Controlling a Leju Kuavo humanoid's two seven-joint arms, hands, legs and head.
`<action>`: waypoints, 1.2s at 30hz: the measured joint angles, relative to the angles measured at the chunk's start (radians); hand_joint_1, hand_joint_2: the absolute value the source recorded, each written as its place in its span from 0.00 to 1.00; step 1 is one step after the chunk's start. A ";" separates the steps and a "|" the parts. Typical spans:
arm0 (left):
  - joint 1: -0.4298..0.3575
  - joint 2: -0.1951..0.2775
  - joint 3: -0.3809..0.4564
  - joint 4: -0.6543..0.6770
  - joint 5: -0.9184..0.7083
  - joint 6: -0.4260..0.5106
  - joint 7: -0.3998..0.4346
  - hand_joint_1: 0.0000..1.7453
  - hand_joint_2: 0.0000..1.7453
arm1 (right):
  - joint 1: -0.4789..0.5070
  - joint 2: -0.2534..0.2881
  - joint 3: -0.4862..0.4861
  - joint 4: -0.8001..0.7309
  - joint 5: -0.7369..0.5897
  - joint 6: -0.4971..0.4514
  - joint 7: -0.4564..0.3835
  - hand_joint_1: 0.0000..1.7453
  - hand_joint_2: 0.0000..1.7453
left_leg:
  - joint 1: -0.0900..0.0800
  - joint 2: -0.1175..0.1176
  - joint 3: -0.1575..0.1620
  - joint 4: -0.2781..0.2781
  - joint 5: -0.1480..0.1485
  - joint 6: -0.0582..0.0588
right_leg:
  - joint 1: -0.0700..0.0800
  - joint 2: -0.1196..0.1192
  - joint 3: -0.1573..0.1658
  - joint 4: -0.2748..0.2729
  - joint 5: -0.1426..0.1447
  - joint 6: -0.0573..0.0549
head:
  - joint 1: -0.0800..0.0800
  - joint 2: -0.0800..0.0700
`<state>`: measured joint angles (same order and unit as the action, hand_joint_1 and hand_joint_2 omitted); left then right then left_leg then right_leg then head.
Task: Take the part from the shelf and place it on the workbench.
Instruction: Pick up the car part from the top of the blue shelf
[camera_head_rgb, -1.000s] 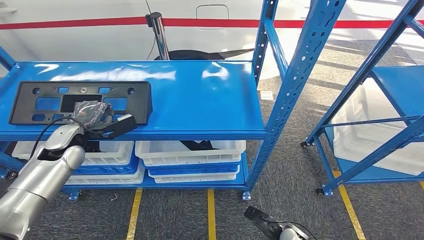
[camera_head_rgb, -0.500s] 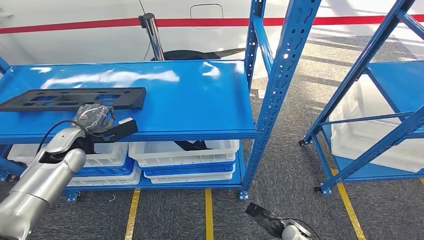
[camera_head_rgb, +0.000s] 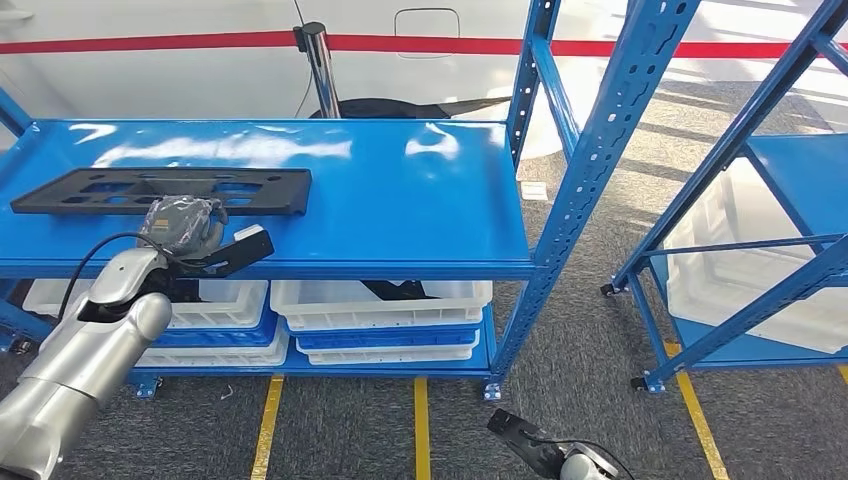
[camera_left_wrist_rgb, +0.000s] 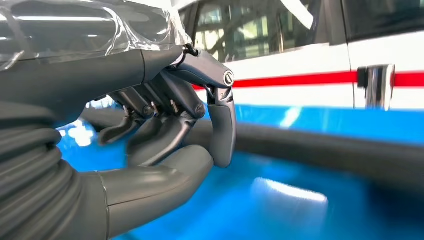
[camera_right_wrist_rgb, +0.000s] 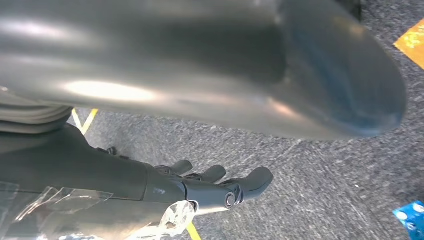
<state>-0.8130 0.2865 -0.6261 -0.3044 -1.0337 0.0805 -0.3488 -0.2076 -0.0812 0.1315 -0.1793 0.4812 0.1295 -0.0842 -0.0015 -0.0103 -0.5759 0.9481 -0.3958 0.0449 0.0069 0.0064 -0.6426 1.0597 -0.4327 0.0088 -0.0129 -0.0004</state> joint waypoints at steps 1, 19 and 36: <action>-0.005 -0.003 -0.001 0.000 -0.013 0.021 0.006 0.02 1.00 | 0.000 -0.002 0.000 0.000 -0.002 -0.003 0.001 0.00 0.00 | -0.002 0.000 0.000 0.001 -0.001 -0.002 | 0.002 0.000 0.026 -0.058 0.020 -0.005 | 0.000 0.000; 0.027 -0.046 -0.042 -0.037 -0.107 0.256 0.039 0.00 0.00 | 0.033 -0.003 -0.007 0.000 -0.028 -0.028 0.008 0.00 0.00 | 0.009 0.005 -0.003 -0.002 -0.001 -0.029 | -0.005 0.003 0.045 -0.106 0.028 0.004 | -0.003 0.000; 0.149 -0.091 -0.054 -0.114 -0.066 0.224 0.114 0.00 0.00 | 0.047 0.004 -0.014 0.000 0.011 0.009 -0.006 0.00 0.00 | 0.017 -0.022 -0.011 0.015 -0.017 -0.045 | -0.018 0.007 0.054 -0.104 0.021 -0.002 | -0.002 0.000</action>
<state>-0.6642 0.1956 -0.6806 -0.4189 -1.1002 0.3048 -0.2346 -0.1601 -0.0770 0.1171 -0.1793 0.4920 0.1385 -0.0898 0.0158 -0.0325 -0.5867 0.9633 -0.4128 -0.0004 -0.0108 0.0137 -0.5890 0.9560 -0.4116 0.0073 -0.0146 -0.0004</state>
